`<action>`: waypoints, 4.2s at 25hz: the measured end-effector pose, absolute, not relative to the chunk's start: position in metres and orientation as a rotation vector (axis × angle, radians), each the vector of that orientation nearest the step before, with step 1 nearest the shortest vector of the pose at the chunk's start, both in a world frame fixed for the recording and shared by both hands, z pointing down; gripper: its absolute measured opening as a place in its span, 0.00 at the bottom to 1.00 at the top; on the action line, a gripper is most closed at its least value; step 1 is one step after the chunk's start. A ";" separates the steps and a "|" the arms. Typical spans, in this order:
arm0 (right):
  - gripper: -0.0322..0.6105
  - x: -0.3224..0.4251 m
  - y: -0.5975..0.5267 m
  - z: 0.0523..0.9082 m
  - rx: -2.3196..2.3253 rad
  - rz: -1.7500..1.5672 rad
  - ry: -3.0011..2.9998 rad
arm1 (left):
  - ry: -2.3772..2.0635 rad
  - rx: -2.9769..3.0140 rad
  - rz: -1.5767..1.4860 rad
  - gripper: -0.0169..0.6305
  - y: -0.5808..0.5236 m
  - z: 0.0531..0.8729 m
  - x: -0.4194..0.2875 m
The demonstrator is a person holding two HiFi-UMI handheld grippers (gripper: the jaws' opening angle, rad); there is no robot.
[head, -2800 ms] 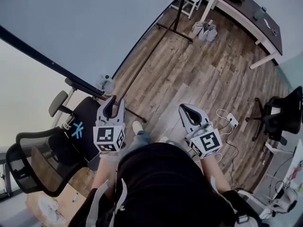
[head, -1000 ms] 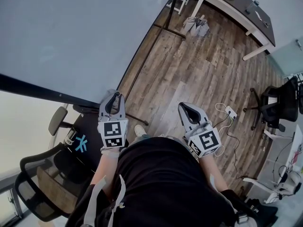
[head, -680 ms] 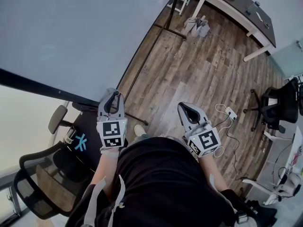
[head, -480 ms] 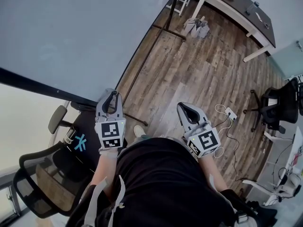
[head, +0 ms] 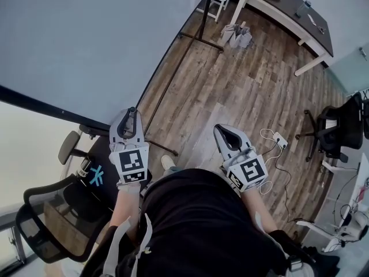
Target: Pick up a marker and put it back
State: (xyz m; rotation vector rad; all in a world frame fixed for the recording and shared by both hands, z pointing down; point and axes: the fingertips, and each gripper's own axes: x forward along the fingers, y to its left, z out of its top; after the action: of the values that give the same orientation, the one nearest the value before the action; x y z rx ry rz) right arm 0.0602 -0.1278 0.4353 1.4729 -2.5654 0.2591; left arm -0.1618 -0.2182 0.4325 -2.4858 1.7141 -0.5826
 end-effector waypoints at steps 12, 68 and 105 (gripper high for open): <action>0.08 0.101 -0.110 0.424 1.543 0.232 -2.548 | 1.578 -2.503 -0.475 0.14 -0.206 0.396 -0.102; 0.08 0.210 -0.034 0.427 1.855 0.289 -2.325 | 0.994 -2.957 -0.412 0.14 -0.149 0.428 0.070; 0.08 0.042 -0.154 0.422 1.267 0.226 -2.698 | 1.746 -2.554 -0.393 0.14 -0.197 0.392 -0.162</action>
State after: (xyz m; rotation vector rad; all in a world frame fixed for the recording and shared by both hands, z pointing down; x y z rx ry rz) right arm 0.0425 -0.1545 0.4217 1.2666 -2.6978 0.2259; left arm -0.1616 -0.1966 0.3924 -2.5537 1.7460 -0.3933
